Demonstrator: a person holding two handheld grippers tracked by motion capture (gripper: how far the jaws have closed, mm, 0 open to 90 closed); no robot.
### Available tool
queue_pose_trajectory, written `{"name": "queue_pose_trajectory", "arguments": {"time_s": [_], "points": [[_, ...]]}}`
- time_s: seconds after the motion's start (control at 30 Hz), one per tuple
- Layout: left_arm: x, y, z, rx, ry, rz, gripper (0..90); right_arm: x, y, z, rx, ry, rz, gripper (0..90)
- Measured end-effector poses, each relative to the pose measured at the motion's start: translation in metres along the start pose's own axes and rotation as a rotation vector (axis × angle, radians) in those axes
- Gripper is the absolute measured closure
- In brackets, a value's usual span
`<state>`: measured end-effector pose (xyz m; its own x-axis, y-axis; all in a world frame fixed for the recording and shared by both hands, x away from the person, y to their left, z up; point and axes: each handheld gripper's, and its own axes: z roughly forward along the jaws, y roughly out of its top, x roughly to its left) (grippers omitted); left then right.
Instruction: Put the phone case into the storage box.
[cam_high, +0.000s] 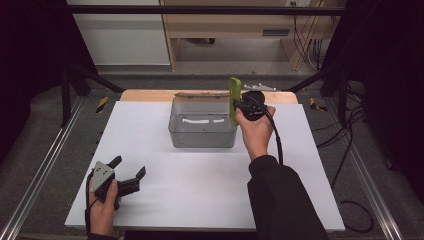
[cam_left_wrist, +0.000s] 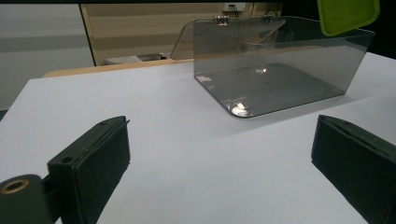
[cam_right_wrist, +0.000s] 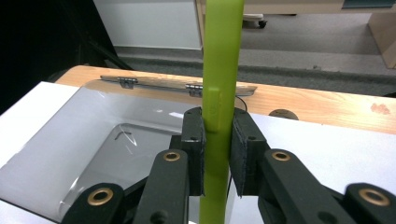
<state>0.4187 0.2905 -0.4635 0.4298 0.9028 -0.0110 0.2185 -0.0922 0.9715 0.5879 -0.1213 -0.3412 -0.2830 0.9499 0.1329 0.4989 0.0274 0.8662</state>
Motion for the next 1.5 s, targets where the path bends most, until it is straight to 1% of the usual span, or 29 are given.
{"name": "queue_pose_trajectory", "arguments": {"time_s": [0.2, 0.23, 0.47, 0.6, 0.77, 0.9, 1.17, 1.33, 1.5], "points": [[0.000, 0.000, 0.000, 0.002, -0.002, 0.004, 4.4, 0.003, -0.002, 0.005, 0.017, -0.015, -0.014, 77.2], [0.000, 0.000, 0.000, 0.000, -0.002, -0.002, 4.4, 0.003, -0.003, 0.006, 0.020, -0.015, -0.015, 77.2], [0.000, 0.000, 0.000, 0.004, -0.007, -0.001, 4.4, 0.005, -0.006, 0.011, 0.034, -0.014, -0.030, 77.1], [0.000, 0.000, 0.001, 0.008, -0.012, 0.000, 4.4, 0.004, -0.011, 0.015, 0.047, -0.008, -0.025, 77.0], [0.000, 0.000, 0.001, 0.008, -0.012, -0.002, 4.4, 0.001, -0.019, 0.021, 0.072, 0.004, -0.005, 77.0], [0.000, 0.000, 0.000, 0.008, -0.011, -0.003, 4.4, 0.001, -0.023, 0.023, 0.085, 0.009, -0.012, 77.1], [0.000, 0.000, 0.001, 0.011, -0.015, -0.001, 4.4, -0.001, -0.028, 0.026, 0.114, 0.022, -0.002, 77.0], [0.001, 0.000, 0.001, 0.009, -0.015, -0.004, 4.4, -0.001, -0.030, 0.027, 0.128, 0.030, -0.011, 77.1], [0.001, 0.000, 0.001, 0.010, -0.016, -0.004, 4.4, -0.001, -0.031, 0.028, 0.138, 0.036, -0.006, 77.1]]}}
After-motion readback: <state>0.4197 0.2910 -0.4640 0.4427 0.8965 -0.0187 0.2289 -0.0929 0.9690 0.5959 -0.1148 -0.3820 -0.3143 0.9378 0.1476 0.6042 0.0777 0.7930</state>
